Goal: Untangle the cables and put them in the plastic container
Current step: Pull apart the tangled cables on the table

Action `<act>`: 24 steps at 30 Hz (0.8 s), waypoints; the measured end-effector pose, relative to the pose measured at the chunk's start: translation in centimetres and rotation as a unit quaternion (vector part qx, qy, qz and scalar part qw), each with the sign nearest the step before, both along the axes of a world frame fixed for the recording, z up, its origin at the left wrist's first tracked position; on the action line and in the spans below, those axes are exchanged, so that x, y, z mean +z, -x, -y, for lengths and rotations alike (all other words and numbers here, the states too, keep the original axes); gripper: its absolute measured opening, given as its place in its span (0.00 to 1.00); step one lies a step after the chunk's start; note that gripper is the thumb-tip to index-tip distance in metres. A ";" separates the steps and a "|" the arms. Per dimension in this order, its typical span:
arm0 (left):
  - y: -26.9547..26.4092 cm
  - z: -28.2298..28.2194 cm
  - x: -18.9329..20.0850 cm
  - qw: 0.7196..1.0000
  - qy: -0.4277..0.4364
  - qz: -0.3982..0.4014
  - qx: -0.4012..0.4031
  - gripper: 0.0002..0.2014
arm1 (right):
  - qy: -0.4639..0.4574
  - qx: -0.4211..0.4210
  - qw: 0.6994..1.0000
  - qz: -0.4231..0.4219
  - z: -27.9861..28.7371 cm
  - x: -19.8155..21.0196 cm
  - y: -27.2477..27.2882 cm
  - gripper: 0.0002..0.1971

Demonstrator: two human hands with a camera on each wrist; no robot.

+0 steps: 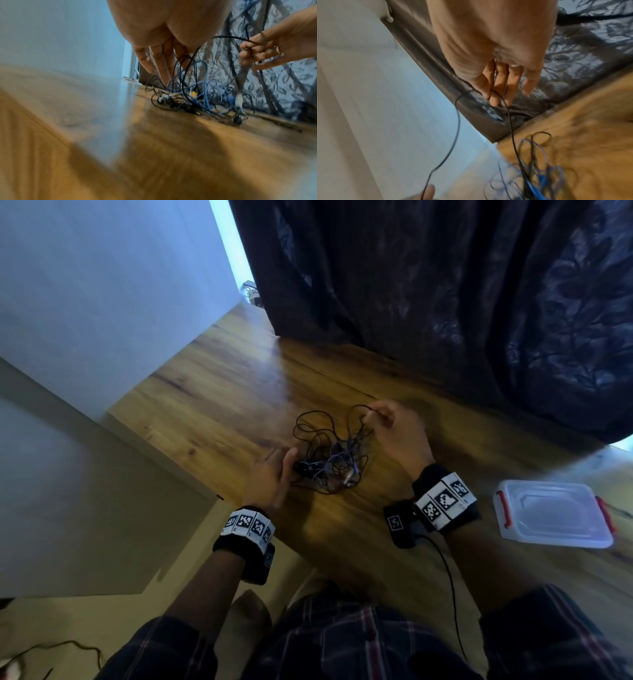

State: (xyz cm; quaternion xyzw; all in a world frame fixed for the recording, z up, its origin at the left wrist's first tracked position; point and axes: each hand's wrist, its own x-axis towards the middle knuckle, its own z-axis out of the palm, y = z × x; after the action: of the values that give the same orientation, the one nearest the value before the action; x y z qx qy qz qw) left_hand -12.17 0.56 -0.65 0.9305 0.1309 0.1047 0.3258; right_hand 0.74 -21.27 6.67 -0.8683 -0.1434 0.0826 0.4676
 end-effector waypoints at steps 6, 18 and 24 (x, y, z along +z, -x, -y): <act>-1.6 3.7 8.4 0.958 0.264 0.100 -0.050 0.18 | -0.039 0.163 0.985 0.035 -2.6 4.9 1.8 0.08; 0.1 -0.8 8.5 0.959 0.266 0.094 -0.033 0.16 | -0.244 -0.040 0.942 0.227 -1.0 13.0 -3.8 0.05; 0.9 -1.3 10.9 0.965 0.216 0.147 0.007 0.13 | -0.018 0.051 0.997 0.054 -0.6 9.5 -2.2 0.08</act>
State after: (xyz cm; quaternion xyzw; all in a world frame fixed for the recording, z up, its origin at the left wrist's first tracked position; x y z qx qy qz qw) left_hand -13.11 1.84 10.22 0.8117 0.1075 0.2119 0.5336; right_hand 2.89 -20.68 16.21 -0.8548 -0.2138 0.0564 0.4695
